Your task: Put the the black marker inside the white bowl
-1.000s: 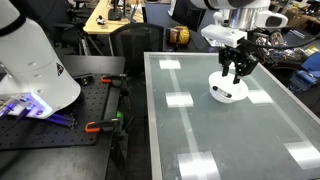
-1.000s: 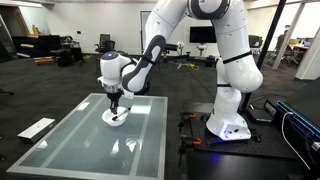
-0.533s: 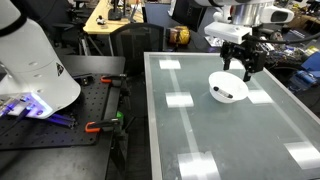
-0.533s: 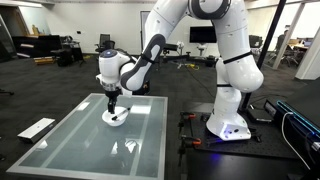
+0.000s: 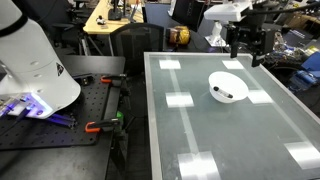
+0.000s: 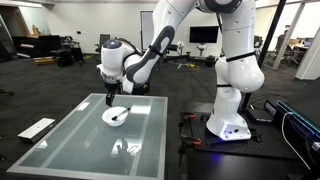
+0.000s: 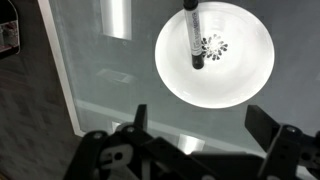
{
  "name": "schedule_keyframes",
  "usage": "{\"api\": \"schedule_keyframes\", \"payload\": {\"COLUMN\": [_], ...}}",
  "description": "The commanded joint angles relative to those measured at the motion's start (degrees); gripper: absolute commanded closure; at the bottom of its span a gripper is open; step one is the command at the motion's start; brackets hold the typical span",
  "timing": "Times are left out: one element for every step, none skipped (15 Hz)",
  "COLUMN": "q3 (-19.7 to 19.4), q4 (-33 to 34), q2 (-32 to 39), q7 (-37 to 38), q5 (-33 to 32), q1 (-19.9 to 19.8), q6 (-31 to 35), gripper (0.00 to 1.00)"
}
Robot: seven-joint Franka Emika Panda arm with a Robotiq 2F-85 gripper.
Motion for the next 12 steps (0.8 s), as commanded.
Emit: {"api": "schedule_keyframes", "payload": {"q3": [0.5, 1.0, 1.6, 2.1, 2.7, 3.2, 3.7, 4.1, 4.3, 4.4, 4.5, 4.5], "q4": [-5.0, -5.7, -6.4, -7.1, -7.8, -8.4, -5.7, -6.3, -6.8, -7.0, -7.1, -7.2], "q2": [-6.8, -7.8, -8.9, -9.8, -10.6, -11.3, -8.0, -8.7, -9.2, -9.5, -9.6, -9.7], "q7": [5.0, 5.8, 6.5, 7.0, 7.1, 7.8, 5.4, 6.0, 6.2, 6.2, 6.2, 6.2], "q5": [-3.7, -4.3, -4.9, -5.3, -5.7, -6.1, -4.4, -4.7, -4.8, -4.7, -4.7, -4.7], "q1": [0.2, -0.2, -0.5, -0.8, -1.1, -1.3, -2.2, -2.3, -2.4, -2.4, -2.4, -2.5], "q6": [-0.8, -0.9, -1.1, -1.1, -1.0, -1.0, -0.3, -0.3, -0.3, -0.3, -0.3, -0.3], "gripper": [0.00, 0.00, 0.00, 0.00, 0.00, 0.00, 0.00, 0.00, 0.00, 0.00, 0.00, 0.00]}}
